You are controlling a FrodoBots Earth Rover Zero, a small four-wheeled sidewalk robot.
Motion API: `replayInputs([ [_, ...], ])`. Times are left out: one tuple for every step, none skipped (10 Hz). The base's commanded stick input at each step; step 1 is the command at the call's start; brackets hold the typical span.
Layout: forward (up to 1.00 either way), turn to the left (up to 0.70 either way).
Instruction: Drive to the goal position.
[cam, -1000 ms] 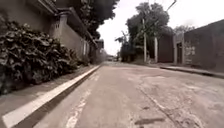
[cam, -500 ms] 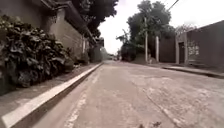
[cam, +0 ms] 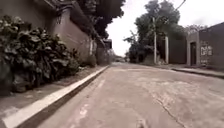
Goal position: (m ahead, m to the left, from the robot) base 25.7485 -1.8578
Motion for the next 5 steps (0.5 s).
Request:
replayInputs([
  [0.7,0.0],
  [0.7,0.0],
  [0.7,0.0],
  [0.7,0.0],
  [0.7,0.0],
])
